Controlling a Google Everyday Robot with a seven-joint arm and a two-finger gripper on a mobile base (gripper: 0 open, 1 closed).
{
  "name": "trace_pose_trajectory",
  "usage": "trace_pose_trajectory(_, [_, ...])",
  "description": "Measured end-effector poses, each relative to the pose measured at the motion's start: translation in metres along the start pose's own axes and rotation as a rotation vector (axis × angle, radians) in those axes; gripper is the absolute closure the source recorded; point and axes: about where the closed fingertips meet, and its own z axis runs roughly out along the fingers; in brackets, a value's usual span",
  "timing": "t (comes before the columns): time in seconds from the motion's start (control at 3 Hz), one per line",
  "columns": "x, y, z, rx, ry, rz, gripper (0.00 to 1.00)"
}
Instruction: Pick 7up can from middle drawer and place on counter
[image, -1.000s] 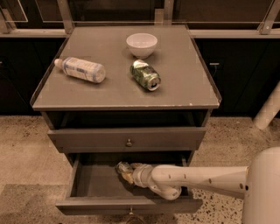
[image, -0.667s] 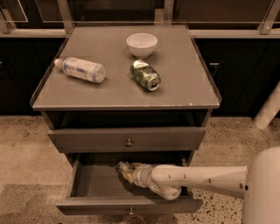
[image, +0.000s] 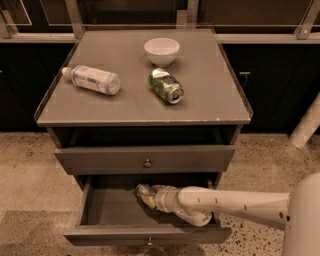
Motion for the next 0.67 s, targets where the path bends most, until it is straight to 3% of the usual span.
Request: trace_pose_trajectory(0.67, [0.013, -0.051, -0.048, -0.035, 0.016, 0.076, 1.00])
